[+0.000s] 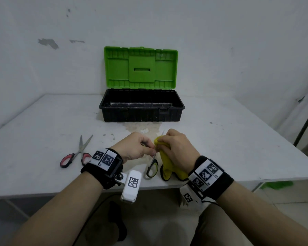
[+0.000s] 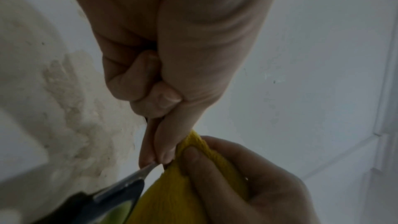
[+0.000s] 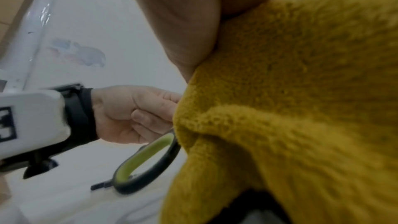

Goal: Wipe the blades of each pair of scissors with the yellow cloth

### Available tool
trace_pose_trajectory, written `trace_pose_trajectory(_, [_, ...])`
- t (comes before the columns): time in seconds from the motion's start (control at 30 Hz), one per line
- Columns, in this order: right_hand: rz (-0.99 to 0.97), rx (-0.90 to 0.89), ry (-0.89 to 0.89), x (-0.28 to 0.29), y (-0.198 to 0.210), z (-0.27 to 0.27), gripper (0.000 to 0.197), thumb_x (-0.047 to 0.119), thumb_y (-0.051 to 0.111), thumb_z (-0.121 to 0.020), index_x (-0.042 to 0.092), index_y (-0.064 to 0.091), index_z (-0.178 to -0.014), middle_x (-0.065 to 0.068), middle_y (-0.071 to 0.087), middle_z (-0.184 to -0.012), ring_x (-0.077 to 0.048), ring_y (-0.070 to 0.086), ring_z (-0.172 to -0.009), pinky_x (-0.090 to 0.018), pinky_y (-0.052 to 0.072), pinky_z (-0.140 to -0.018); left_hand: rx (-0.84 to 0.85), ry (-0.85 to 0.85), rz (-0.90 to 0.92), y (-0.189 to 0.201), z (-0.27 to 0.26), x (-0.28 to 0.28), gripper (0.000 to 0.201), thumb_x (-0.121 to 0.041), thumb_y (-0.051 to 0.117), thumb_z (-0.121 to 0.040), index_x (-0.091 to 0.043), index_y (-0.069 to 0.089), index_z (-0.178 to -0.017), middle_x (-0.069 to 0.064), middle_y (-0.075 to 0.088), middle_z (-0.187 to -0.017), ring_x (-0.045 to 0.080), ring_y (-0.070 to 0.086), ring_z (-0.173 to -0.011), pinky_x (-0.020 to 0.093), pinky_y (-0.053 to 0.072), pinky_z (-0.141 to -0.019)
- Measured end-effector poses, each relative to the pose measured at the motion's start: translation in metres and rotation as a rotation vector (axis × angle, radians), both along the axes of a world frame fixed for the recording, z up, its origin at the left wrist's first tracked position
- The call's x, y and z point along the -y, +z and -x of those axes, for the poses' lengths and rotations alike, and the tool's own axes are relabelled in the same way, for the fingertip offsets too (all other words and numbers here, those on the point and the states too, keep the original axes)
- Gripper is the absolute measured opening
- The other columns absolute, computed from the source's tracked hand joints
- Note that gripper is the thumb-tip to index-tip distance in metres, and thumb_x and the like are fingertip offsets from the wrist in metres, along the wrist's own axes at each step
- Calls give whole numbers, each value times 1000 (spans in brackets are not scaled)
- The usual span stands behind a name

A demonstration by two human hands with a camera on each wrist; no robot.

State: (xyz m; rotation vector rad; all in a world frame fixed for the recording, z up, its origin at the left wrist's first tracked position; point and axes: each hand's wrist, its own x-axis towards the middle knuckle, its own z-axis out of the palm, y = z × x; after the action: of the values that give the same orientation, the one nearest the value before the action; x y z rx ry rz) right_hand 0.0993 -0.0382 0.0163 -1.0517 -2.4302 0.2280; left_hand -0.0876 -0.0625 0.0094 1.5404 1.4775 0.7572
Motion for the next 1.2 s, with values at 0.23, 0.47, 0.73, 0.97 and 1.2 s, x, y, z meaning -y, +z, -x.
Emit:
trace_pose_trajectory(0.23, [-22,-165,-215,-24,19,-12,18,27,63,-91,18,74,-101,-3,58,-93,-20,54,-85,-22,36,-72,75,43,69,2,-1,1,8,-9,75,-86,-1,73,-89,-8,64,-53,5,37,-41,18,31,-42])
trace_pose_trajectory(0.47, [-7,-22,9,16,7,-4,20,30,58,-94,21,72,-105,3,49,-89,-14,52,-77,-27,48,-70,9,-31,-75,9,-2,-3,6,-7,72,-87,-9,74,-82,-15,60,-50,-1,45,-44,13,35,-46])
trace_pose_trajectory(0.73, [-35,-127,-247,-20,24,-9,17,22,60,-92,14,73,-101,-7,58,-97,-25,57,-88,-28,44,-77,-18,-15,-86,3,-4,-4,7,-12,78,-84,-6,75,-87,-10,68,-65,-5,55,-51,11,41,-51])
trace_pose_trajectory(0.97, [9,-90,-83,14,20,-11,17,29,59,-92,23,73,-102,3,53,-92,-13,52,-81,-24,45,-70,109,25,-9,6,-2,-2,6,-7,72,-88,-2,73,-91,-9,64,-54,7,35,-44,19,29,-43])
trace_pose_trajectory(1.2, [-22,-62,-123,1,17,-7,17,25,60,-92,17,73,-98,-1,55,-92,-17,55,-82,-23,41,-71,59,-8,-71,6,-8,-2,6,-10,78,-84,-6,75,-86,-4,68,-68,-4,49,-45,11,37,-46])
